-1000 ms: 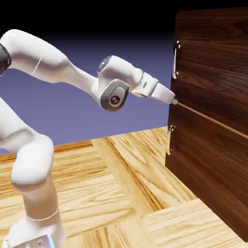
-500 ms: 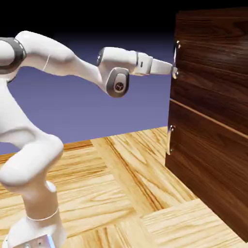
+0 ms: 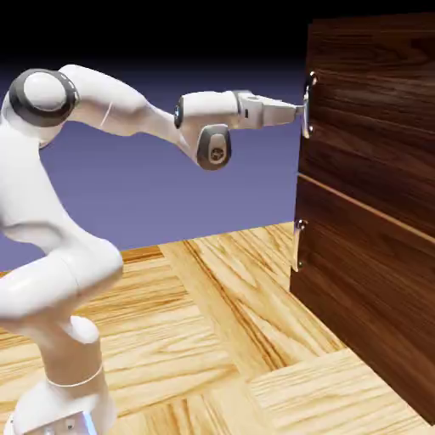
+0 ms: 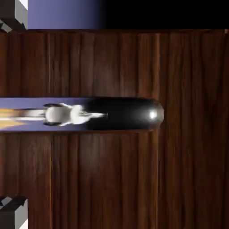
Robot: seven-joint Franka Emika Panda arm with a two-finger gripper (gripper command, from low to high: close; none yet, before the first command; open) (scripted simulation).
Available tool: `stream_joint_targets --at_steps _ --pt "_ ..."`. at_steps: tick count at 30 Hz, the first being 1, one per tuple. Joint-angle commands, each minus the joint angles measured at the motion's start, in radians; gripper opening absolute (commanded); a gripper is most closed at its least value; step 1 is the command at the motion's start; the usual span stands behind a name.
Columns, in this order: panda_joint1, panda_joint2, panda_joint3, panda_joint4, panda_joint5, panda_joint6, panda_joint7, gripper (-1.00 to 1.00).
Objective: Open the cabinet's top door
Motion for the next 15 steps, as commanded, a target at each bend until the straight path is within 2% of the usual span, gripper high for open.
stream_joint_targets --at_steps 1,6,7,15 --pt "-0.036 0.002 0.027 0.018 -0.009 -0.002 0.008 0.0" --pt "-0.183 0.009 0.135 0.091 -0.048 -0.011 0.039 0.0" --pt "-0.183 0.009 0.135 0.091 -0.048 -0.011 0.039 -1.0" --pt "0.071 0.124 -0.056 -0.036 -0.13 0.06 0.004 -1.0"
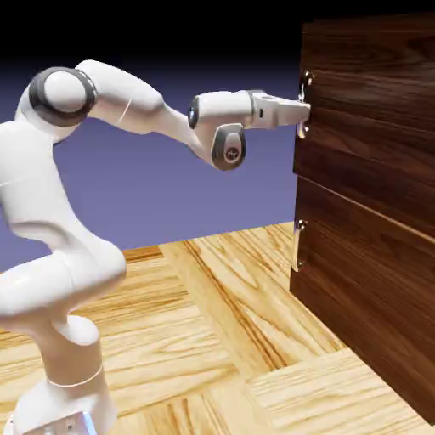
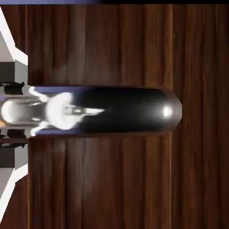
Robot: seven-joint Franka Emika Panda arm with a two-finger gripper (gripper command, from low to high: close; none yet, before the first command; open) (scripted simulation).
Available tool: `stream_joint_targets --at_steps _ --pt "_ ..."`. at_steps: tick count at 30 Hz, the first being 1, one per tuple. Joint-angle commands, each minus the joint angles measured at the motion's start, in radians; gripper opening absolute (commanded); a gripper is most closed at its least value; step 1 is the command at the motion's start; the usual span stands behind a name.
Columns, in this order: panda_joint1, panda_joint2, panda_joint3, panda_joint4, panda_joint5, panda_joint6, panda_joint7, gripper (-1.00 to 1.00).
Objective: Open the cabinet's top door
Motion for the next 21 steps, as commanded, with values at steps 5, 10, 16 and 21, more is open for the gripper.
stream_joint_targets --at_steps 5,10,16,21 --pt "0.181 0.1 -0.112 -0.02 0.073 0.049 -0.16 -1.0" --pt "0.362 0.19 -0.227 -0.024 0.165 0.09 -0.328 -1.0" --pt "0.569 0.184 -0.432 -0.075 0.115 0.094 -0.299 -1.0" --pt "0.705 0.115 -0.613 -0.168 -0.057 0.08 -0.134 -1.0"
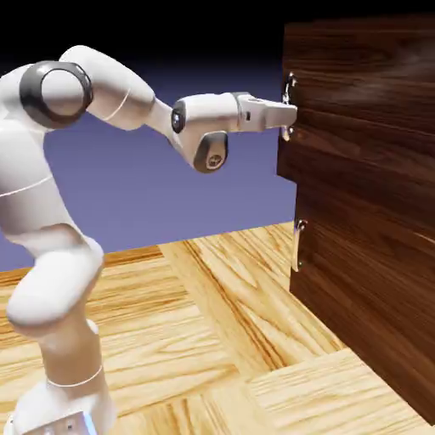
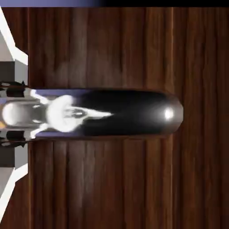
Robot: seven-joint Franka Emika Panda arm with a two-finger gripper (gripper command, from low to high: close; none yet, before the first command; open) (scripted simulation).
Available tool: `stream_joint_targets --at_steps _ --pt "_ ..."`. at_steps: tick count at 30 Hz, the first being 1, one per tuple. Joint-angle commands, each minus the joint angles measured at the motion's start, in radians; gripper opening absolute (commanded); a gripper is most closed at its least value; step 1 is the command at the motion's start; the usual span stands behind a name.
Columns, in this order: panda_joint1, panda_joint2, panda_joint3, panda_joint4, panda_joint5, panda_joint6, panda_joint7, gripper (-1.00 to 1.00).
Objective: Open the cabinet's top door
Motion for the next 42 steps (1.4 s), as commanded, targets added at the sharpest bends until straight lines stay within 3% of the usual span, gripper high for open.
stream_joint_targets --at_steps 1,7,25,31,42 --pt "0.033 -0.009 -0.037 -0.015 -0.021 0.0 0.016 -1.0" --pt "0.248 -0.023 -0.242 -0.065 -0.057 0.01 0.005 -1.0" --pt "0.723 -0.359 -0.894 -0.374 -0.693 -0.039 0.309 -1.0" --pt "0.94 -0.401 -1.05 -0.381 -0.603 -0.018 0.145 -1.0" --pt "1.291 -0.401 -1.18 -0.329 -0.15 0.051 -0.326 -1.0"
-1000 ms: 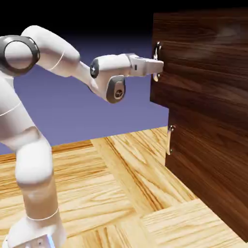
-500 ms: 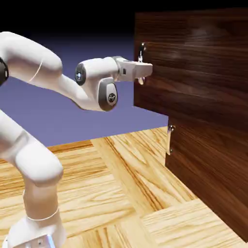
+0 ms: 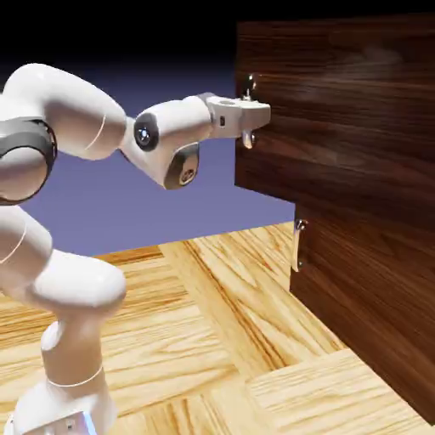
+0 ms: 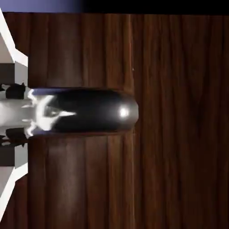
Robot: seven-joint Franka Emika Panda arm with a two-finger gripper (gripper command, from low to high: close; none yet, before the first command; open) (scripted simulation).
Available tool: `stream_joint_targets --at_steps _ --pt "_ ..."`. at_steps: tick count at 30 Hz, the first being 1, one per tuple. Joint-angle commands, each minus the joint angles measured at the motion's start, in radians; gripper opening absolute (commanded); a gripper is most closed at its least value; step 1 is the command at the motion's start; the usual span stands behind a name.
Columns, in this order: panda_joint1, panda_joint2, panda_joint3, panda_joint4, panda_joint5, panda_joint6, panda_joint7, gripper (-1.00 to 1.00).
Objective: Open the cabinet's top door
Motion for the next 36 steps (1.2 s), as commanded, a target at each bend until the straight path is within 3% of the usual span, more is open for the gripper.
stream_joint_targets --at_steps 1,8,14,25,36 --pt "0.026 0.0 -0.008 0.002 0.048 0.043 -0.044 -1.0" --pt "0.161 -0.071 -0.018 -0.002 0.346 0.03 -0.348 -1.0" --pt "0.098 -0.286 0.036 -0.104 0.418 -0.115 -0.464 -1.0" --pt "-0.165 -0.667 0.085 -0.233 0.431 -0.557 -0.534 -1.0" --pt "-0.412 -0.937 -0.047 -0.244 0.34 -1.035 -0.553 -1.0"
